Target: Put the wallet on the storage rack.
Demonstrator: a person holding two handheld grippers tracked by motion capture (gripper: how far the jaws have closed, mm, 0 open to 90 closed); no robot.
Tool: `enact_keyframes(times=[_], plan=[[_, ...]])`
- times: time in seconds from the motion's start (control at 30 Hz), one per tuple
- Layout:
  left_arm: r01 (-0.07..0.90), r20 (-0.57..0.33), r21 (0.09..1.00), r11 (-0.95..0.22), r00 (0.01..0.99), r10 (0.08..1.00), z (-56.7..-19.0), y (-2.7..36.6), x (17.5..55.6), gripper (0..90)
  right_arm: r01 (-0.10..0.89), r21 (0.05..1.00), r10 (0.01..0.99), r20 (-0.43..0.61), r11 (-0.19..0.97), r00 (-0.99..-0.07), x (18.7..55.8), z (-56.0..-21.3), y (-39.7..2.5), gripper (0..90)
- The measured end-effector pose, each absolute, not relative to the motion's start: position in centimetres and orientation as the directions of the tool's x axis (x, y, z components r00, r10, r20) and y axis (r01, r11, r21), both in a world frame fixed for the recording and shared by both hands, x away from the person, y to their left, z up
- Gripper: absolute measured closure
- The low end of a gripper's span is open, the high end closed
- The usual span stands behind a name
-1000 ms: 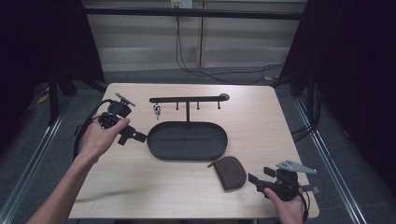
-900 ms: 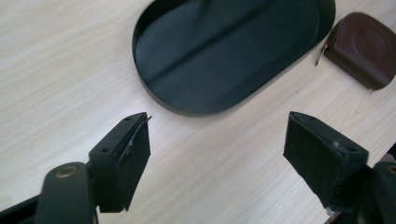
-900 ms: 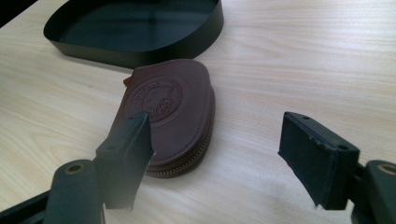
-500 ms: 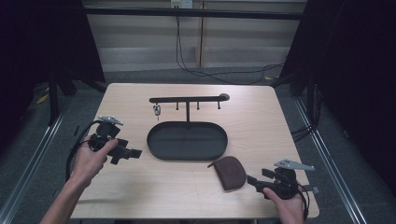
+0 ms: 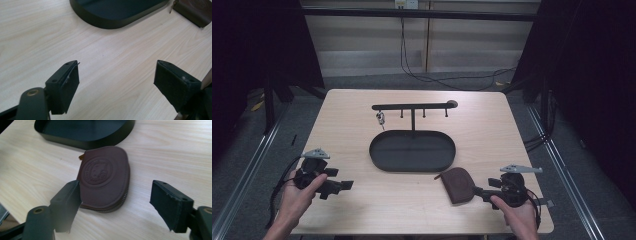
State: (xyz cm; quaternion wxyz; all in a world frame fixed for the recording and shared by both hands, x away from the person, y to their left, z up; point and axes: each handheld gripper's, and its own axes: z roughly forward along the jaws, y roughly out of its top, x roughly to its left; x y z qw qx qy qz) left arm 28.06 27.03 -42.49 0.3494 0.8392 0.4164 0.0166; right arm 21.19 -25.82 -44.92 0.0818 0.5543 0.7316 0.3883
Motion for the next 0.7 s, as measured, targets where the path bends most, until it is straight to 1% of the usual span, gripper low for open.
enact_keyframes(times=[0.17,0.27,0.33,0.37,0.4,0.43,0.47,0.5,0.53,0.6,0.63,0.67,0.7], plan=[[0.686,-0.286,0.631,-0.362,0.640,0.714,-43.7,27.9,26.7,20.4,0.772,0.624,0.869,0.312,0.117,-0.384,21.6,-45.1,-25.3,25.0],[0.675,-0.279,0.660,-0.330,0.628,0.727,-44.2,28.3,26.3,20.4,0.780,0.610,0.869,0.304,0.138,-0.391,22.2,-44.7,-24.8,25.5],[0.678,-0.305,0.668,-0.305,0.624,0.719,-44.7,28.4,26.0,20.4,0.785,0.600,0.866,0.300,0.154,-0.400,22.7,-44.2,-24.3,25.5],[0.680,-0.308,0.668,-0.302,0.622,0.720,-44.9,28.4,25.8,20.3,0.789,0.591,0.864,0.299,0.166,-0.406,23.0,-44.0,-24.1,25.5],[0.676,-0.292,0.664,-0.320,0.628,0.722,-45.5,28.3,25.5,20.3,0.802,0.564,0.862,0.291,0.195,-0.414,23.5,-43.7,-23.8,26.0],[0.676,-0.292,0.664,-0.320,0.628,0.722,-45.5,28.3,25.5,20.3,0.802,0.564,0.862,0.291,0.195,-0.414,23.5,-43.7,-23.8,26.0],[0.676,-0.293,0.663,-0.322,0.630,0.719,-45.7,28.2,25.3,20.4,0.819,0.530,0.867,0.280,0.219,-0.413,24.1,-43.6,-23.6,26.7],[0.676,-0.296,0.660,-0.329,0.636,0.713,-45.9,28.1,25.2,20.4,0.819,0.530,0.867,0.280,0.219,-0.413,24.1,-43.6,-23.6,26.7],[0.674,-0.291,0.659,-0.334,0.638,0.713,-46.0,28.1,25.0,20.4,0.838,0.491,0.870,0.276,0.237,-0.408,24.7,-43.5,-23.3,27.4],[0.669,-0.284,0.660,-0.342,0.644,0.711,-46.4,28.0,24.6,20.4,0.843,0.479,0.868,0.280,0.244,-0.411,25.0,-43.6,-23.2,27.3],[0.672,-0.290,0.659,-0.338,0.641,0.711,-46.5,28.0,24.5,20.4,0.851,0.465,0.872,0.278,0.245,-0.403,25.3,-43.6,-23.0,26.3],[0.672,-0.286,0.659,-0.338,0.639,0.714,-46.6,28.1,24.4,20.4,0.866,0.432,0.877,0.278,0.251,-0.393,25.9,-43.6,-22.7,24.1],[0.678,-0.289,0.649,-0.344,0.639,0.713,-46.6,28.0,24.3,20.4,0.866,0.432,0.877,0.278,0.251,-0.393,25.9,-43.6,-22.7,24.1]])
